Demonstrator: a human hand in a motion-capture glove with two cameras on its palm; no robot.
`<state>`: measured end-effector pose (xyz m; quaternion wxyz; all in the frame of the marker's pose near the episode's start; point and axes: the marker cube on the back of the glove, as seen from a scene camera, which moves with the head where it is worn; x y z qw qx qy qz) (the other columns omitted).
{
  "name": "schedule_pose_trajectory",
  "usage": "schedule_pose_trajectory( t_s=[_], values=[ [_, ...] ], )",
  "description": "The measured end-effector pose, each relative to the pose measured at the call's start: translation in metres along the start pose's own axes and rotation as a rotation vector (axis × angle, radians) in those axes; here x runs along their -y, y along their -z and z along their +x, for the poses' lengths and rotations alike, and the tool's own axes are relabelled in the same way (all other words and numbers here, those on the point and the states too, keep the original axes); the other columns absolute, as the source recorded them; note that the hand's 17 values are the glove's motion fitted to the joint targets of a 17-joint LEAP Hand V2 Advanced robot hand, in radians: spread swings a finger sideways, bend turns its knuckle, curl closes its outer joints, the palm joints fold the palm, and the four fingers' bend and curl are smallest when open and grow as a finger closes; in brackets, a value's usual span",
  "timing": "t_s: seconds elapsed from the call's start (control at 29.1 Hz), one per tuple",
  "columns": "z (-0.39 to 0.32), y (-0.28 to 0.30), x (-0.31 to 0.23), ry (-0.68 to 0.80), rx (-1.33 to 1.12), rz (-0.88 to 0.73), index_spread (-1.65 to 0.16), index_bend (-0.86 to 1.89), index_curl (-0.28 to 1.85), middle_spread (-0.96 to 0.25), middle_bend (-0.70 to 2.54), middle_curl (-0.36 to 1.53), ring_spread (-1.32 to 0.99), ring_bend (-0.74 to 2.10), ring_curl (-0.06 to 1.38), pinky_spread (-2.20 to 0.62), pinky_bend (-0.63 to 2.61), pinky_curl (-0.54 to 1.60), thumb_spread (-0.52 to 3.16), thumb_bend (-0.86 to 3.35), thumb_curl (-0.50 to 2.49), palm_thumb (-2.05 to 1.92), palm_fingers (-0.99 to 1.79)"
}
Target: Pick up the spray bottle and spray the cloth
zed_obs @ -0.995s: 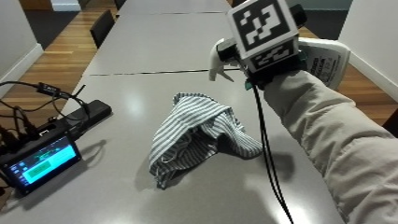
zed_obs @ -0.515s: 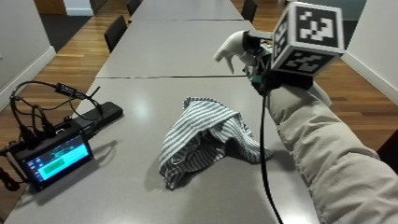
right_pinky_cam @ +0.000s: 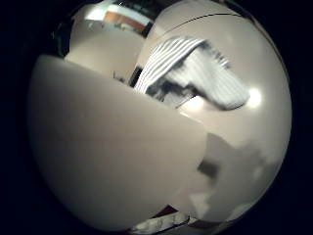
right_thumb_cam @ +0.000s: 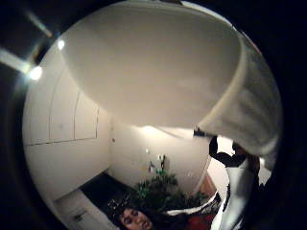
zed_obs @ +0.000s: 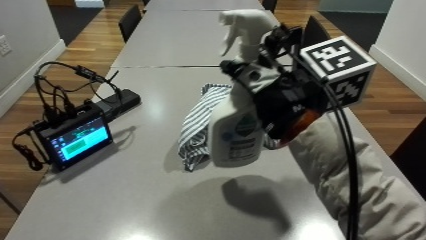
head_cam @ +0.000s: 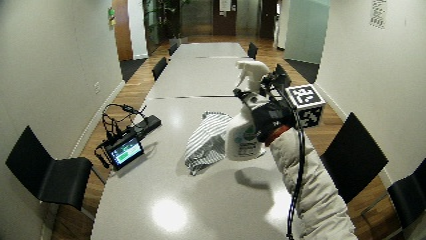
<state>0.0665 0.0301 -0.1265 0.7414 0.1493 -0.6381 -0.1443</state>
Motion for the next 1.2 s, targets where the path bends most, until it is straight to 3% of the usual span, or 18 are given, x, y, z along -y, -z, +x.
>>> schedule_pose_trajectory(
  t_s=[0.1, 0.17, 0.58, 0.76, 0.96, 1.1, 1.2],
  values=[
    [-0.016, -0.074, -0.046, 0.046, 0.024, -0.241, -0.27, 0.1, 0.58, -0.13, 0.51, 0.54, -0.17, 0.56, 0.51, -0.25, 0.31, 0.45, 0.57, -0.02, 0.71, 1.09, 0.85],
    [-0.018, -0.111, -0.061, 0.058, 0.024, -0.32, -0.27, 0.1, 0.56, -0.14, 0.49, 0.53, -0.17, 0.55, 0.51, -0.25, 0.31, 0.45, 0.62, -0.01, 0.7, 1.1, 0.84],
    [0.017, -0.258, -0.106, 0.167, -0.023, -0.523, -0.26, 0.1, 0.47, -0.14, 0.45, 0.54, -0.17, 0.55, 0.5, -0.24, 0.34, 0.44, 0.87, -0.01, 0.68, 1.1, 0.82],
    [0.02, -0.27, -0.114, 0.236, -0.054, -0.526, -0.26, 0.11, 0.45, -0.15, 0.43, 0.55, -0.18, 0.54, 0.5, -0.24, 0.35, 0.45, 0.94, -0.01, 0.67, 1.1, 0.81],
    [0.029, -0.268, -0.12, 0.215, -0.05, -0.604, -0.28, 0.11, 0.42, -0.15, 0.42, 0.56, -0.18, 0.54, 0.51, -0.23, 0.31, 0.44, 1.03, -0.02, 0.64, 1.06, 0.74],
    [0.022, -0.23, -0.137, 0.21, -0.047, -0.7, -0.28, 0.13, 0.44, -0.07, 0.37, 0.54, -0.13, 0.46, 0.52, -0.11, 0.18, 0.44, 1.02, -0.03, 0.62, 1.02, 0.25],
    [0.006, -0.178, -0.161, 0.209, -0.014, -0.745, -0.27, 0.11, 0.41, -0.03, 0.35, 0.52, -0.11, 0.43, 0.5, -0.05, 0.16, 0.41, 1.01, 0.0, 0.62, 1.06, 0.13]
  ],
)
